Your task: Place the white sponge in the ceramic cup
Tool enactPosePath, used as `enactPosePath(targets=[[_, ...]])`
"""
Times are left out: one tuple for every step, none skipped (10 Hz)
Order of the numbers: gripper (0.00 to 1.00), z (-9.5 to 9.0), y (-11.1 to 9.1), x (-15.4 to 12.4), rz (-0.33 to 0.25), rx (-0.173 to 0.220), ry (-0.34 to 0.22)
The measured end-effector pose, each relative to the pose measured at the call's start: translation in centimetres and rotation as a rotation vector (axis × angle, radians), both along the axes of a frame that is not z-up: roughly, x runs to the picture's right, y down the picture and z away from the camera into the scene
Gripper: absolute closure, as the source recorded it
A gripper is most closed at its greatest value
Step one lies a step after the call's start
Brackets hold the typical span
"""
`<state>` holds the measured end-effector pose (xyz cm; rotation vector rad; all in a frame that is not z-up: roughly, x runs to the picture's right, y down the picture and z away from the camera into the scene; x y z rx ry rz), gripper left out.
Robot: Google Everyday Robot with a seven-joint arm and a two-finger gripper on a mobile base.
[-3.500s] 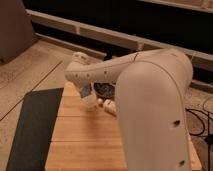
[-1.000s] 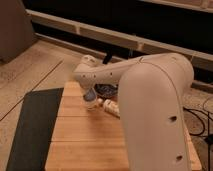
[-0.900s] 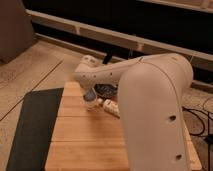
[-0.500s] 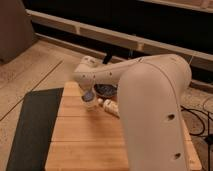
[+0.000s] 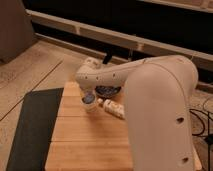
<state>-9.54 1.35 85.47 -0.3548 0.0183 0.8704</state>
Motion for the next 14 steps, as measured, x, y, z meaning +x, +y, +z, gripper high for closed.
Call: enactPosePath(targets=[[0.70,0.04,0.15,0.42,0.009,-0.003,0.002],[0.61,0.17,0.31,0.53,0.014,-0.008,0.001],[0.53,0.31,0.32,0.55,0.018,-0.010,0.000],[0.40,0.44,0.30,0.68,0.016,-0.013,0.001],[0.38,0.46,0.29,0.70,0.015,-0.013,0.002],[0.37,0.49,0.30,0.68,0.014,-0.015,0.001],[0.37,0.50,0.32,0.69,0.013,-0.016,0.002],[0.37,0.46,0.33,0.72,0.012,-0.016,0.002],[0.37,0.30,0.34,0.69,0.009,-0.016,-0.002],[0.37,0.16,0.32,0.64,0.007,-0.015,-0.007],[0.37,0.13,0.34,0.51,0.008,-0.016,-0.010],[0.37,0.11,0.34,0.39,0.008,-0.016,-0.012],[0.37,0.10,0.35,0.37,0.008,-0.016,-0.012],[0.37,0.11,0.35,0.38,0.008,-0.016,-0.012]])
